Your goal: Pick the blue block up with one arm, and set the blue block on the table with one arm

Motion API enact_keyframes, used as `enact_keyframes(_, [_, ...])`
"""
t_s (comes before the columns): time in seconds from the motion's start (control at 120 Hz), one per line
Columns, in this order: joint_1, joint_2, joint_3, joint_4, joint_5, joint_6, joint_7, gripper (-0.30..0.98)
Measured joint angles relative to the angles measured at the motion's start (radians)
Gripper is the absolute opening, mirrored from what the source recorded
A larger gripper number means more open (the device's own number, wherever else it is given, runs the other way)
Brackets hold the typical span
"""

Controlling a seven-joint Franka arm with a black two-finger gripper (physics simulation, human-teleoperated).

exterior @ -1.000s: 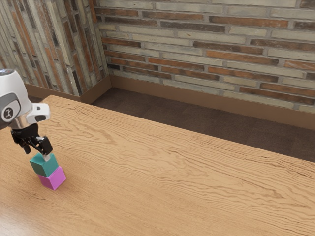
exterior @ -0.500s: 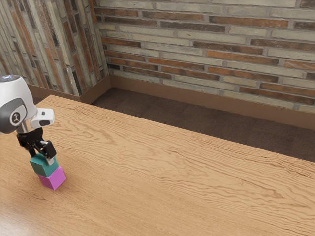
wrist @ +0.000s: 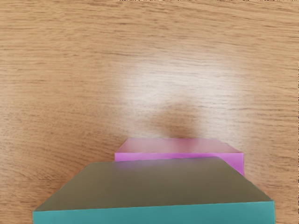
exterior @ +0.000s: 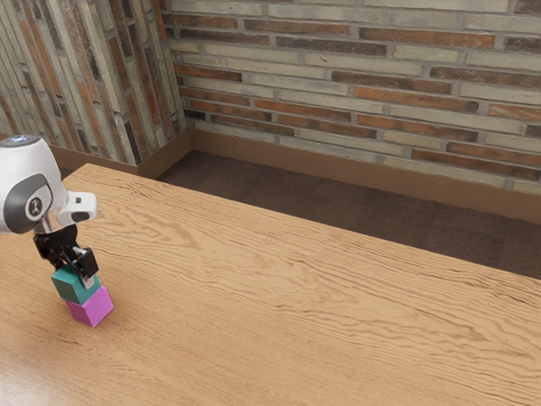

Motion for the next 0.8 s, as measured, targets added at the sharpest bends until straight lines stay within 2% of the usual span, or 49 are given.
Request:
enact_keyframes(0.167, [0.001, 0.003, 0.000, 0.000, -0.024, 0.009, 0.006, 0.40])
enact_keyframes(0.383, [0.002, 0.002, 0.000, 0.007, -0.029, 0.012, 0.005, 0.38])
enact_keyframes(0.517, [0.007, -0.006, -0.032, 0.037, -0.024, -0.029, -0.010, 0.37])
enact_keyframes(0.708, [-0.002, -0.105, -0.205, 0.035, -0.018, -0.115, -0.067, 0.37])
enact_keyframes(0.8, [-0.005, -0.149, -0.300, -0.010, -0.049, -0.132, -0.100, 0.37])
